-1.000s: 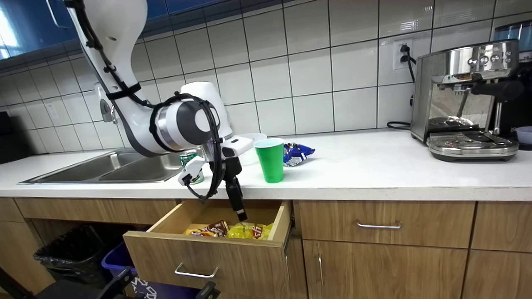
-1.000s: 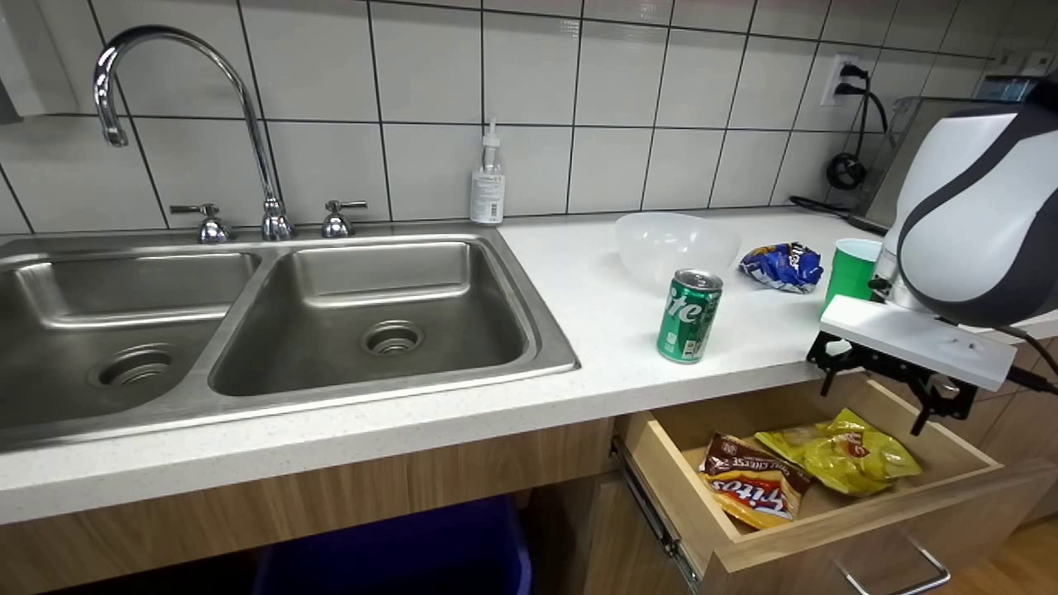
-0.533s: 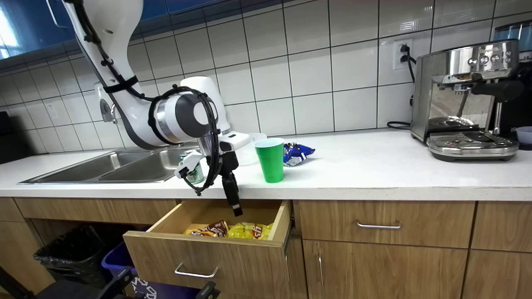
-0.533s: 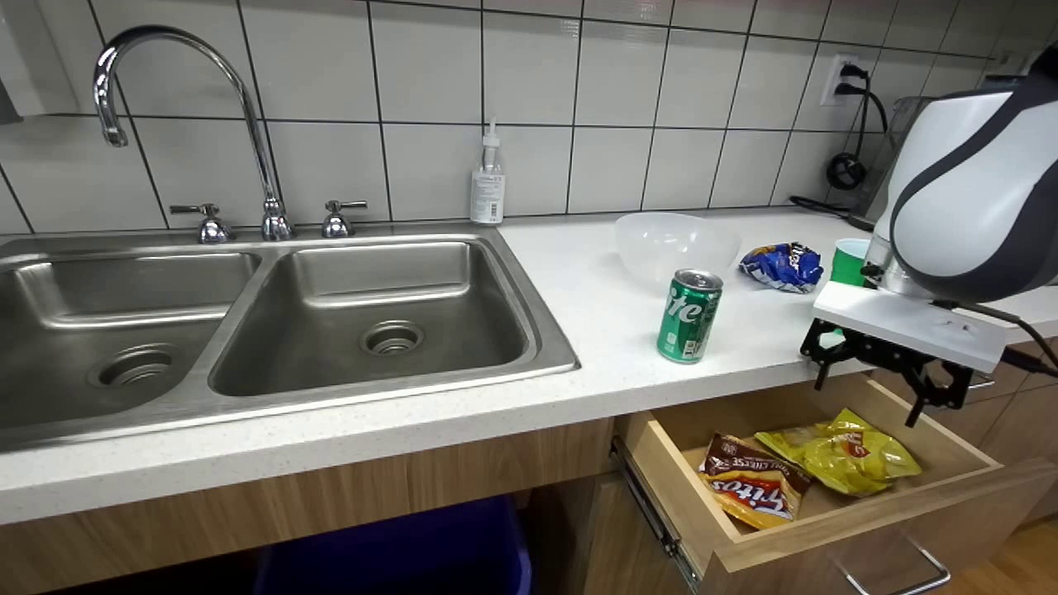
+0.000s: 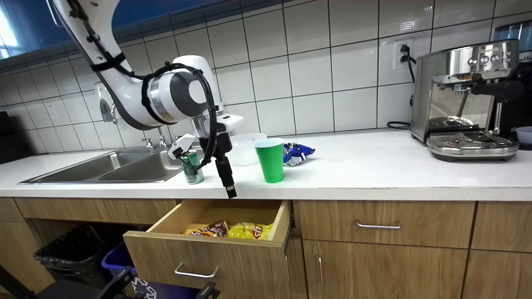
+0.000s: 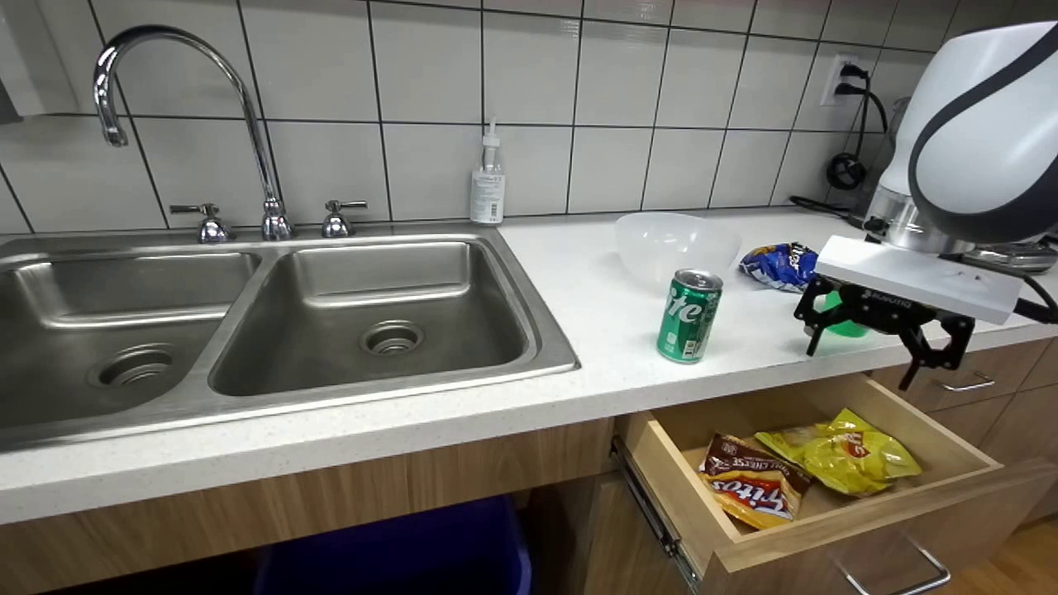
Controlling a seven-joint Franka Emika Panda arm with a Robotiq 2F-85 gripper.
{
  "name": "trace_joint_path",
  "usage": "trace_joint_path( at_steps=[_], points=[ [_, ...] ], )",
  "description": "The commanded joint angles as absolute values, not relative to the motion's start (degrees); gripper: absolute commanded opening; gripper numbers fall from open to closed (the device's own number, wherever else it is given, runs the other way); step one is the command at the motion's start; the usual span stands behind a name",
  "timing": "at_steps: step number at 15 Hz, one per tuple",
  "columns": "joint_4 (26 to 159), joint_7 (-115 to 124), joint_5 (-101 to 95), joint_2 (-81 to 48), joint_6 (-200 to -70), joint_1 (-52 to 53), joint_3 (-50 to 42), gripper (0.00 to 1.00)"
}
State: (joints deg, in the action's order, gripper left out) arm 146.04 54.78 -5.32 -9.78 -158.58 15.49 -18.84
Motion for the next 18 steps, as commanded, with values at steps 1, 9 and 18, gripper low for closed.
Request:
trace_joint_path(
  at_steps=[1, 9, 18],
  points=[
    [147.1, 56.2, -7.3, -4.2, -155.6, 11.0, -14.9, 1.0],
    [146.4, 55.2, -4.5, 1.8, -155.6, 4.4, -8.5, 1.0],
    [139.5, 57.8, 0.2, 2.1, -157.6, -0.1, -5.3, 1.0]
  ],
)
